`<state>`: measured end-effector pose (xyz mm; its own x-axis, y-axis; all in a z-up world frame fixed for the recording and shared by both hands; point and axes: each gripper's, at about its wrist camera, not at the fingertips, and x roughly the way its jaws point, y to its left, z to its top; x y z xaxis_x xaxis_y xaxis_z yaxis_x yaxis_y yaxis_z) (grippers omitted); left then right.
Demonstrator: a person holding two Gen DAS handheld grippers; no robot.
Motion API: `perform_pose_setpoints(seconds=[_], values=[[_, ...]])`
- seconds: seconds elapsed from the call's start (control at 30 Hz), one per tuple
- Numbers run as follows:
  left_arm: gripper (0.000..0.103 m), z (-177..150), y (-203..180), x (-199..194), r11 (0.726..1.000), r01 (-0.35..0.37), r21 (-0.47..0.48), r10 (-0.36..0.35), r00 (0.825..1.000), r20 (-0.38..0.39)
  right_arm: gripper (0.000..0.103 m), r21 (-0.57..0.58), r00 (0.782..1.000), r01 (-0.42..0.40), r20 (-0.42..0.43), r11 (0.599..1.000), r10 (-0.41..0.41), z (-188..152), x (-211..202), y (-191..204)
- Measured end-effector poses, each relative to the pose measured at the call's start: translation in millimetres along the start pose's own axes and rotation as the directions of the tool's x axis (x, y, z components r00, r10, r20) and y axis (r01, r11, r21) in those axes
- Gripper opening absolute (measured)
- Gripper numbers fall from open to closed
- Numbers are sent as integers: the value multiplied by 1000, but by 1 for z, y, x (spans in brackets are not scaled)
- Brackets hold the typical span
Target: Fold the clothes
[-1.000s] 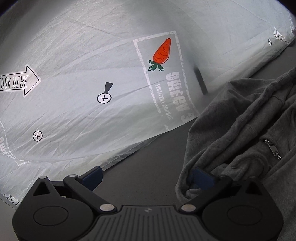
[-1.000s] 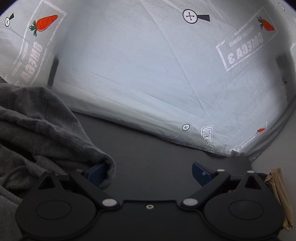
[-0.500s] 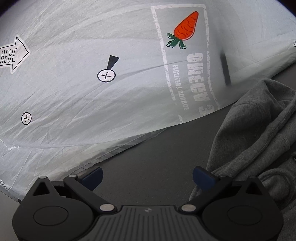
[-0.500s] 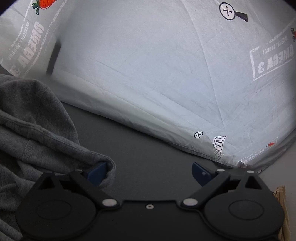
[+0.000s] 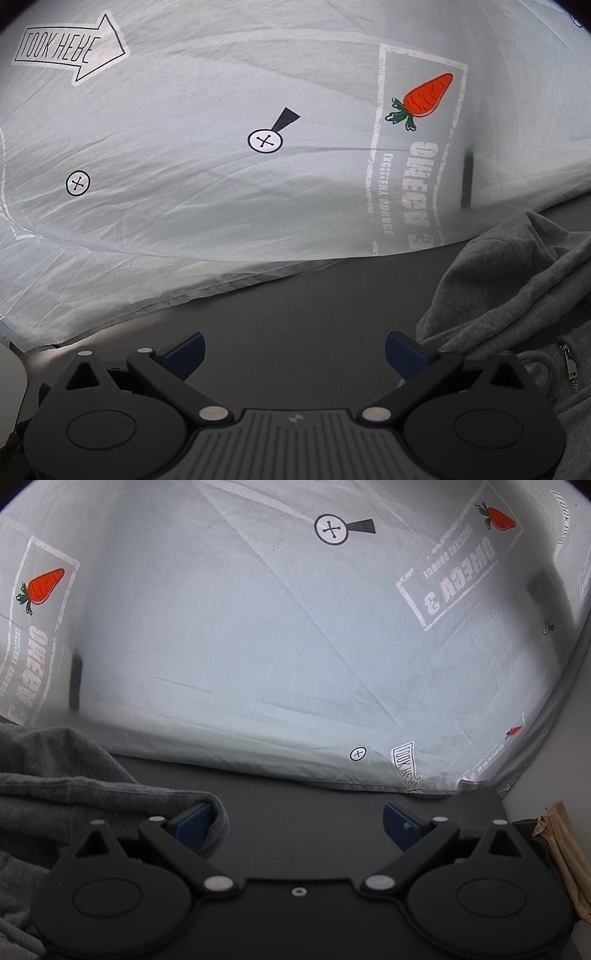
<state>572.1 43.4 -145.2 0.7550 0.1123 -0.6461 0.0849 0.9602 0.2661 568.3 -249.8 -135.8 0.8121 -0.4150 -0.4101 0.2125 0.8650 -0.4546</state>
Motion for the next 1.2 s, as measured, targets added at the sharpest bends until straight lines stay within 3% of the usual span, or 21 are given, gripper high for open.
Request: perform_pose_setpoints(seconds=[0.07, 0.2, 0.43, 0.53, 0.63, 0.73, 0.87, 1.07, 1.2], values=[[103, 1, -14, 0, 998, 55, 35, -55, 998, 16, 98, 1, 1000, 2, -3, 1000, -2, -1, 1, 0], [103, 0, -45, 7, 982, 82, 172, -84, 996, 4, 98, -15, 1000, 1, -6, 1000, -1, -3, 3, 1], [103, -15, -55, 20, 946, 62, 319, -40, 996, -76, 98, -27, 1000, -18, -17, 999, 17, -7, 6, -4], [103, -18, -53, 18, 931, -2, 364, 16, 999, -35, 98, -21, 1000, -22, -17, 1000, 22, -8, 5, -5], [103, -13, -50, 14, 924, -115, 365, 109, 993, 39, 98, 9, 1000, -18, 3, 1000, 18, -6, -1, -9], [103, -6, -45, 10, 910, -226, 347, 203, 974, 102, 98, 33, 999, 3, 33, 999, -4, -4, -10, -13], [103, 5, -35, -13, 916, -290, 276, 249, 953, 174, 99, 26, 994, 49, 100, 998, -51, -6, -31, -16], [103, 11, -12, -90, 970, -215, 116, 189, 960, 205, 99, 49, 980, 134, 140, 990, -140, -22, -74, -31], [103, -2, 1, -133, 982, -161, 95, 139, 968, 208, 101, 39, 975, 160, 150, 986, -164, -40, -103, -43]])
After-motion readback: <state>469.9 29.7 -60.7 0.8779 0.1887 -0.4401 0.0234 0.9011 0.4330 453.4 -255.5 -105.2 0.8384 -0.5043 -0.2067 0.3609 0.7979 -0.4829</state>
